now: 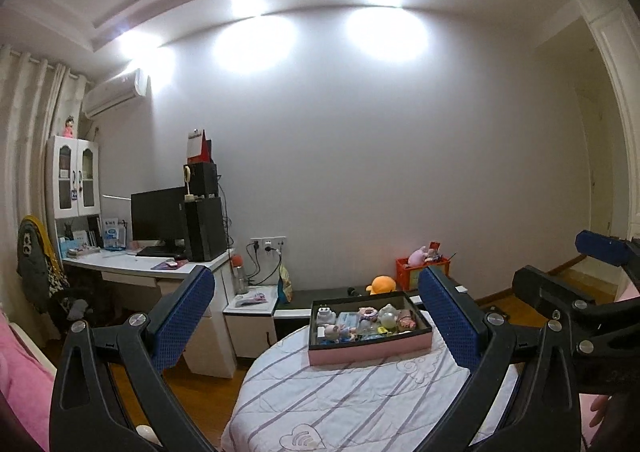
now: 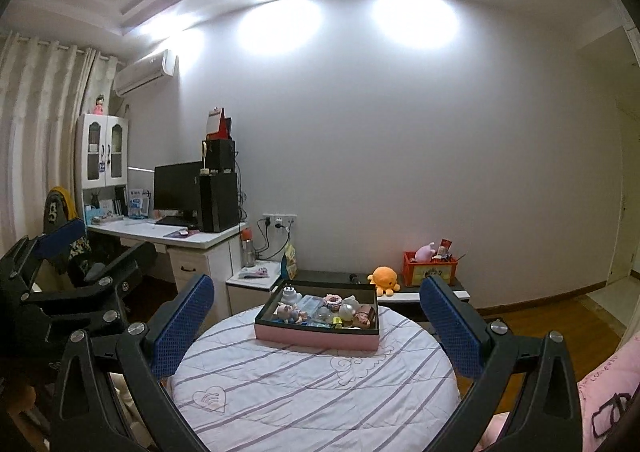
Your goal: Organize rigid objects
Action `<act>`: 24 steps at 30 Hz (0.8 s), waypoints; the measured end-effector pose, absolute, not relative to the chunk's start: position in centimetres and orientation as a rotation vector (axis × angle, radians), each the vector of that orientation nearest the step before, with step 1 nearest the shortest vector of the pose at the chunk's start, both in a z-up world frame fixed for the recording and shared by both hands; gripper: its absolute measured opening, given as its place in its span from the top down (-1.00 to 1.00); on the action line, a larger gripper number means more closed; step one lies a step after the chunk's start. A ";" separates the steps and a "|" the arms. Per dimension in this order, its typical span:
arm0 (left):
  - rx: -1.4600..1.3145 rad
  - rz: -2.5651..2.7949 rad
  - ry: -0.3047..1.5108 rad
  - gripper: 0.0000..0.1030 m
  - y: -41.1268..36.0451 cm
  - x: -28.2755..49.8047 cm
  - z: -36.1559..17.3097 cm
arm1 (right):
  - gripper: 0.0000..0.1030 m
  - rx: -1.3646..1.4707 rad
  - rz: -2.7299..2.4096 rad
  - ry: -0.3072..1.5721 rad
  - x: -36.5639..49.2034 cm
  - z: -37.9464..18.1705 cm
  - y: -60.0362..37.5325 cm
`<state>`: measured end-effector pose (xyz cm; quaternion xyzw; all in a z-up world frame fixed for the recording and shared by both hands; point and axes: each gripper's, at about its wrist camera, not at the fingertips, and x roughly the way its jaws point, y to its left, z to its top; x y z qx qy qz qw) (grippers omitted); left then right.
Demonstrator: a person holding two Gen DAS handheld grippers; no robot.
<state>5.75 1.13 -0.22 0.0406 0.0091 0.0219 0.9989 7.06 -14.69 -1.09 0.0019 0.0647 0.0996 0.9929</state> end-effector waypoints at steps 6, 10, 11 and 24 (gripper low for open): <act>0.068 0.038 -0.017 -1.00 1.3 3.5 -0.2 | -1.00 -0.012 0.180 0.094 4.6 -0.9 -14.4; 0.065 0.061 -0.072 -1.00 1.2 1.9 -0.3 | -1.00 -0.015 0.174 0.070 3.5 -0.7 -14.3; 0.064 0.066 -0.082 -1.00 1.2 1.6 -0.4 | -1.00 -0.013 0.176 0.064 3.3 -0.7 -14.4; 0.089 0.095 -0.088 -1.00 1.1 0.6 -0.4 | -1.00 -0.015 0.186 0.045 2.2 -1.1 -14.0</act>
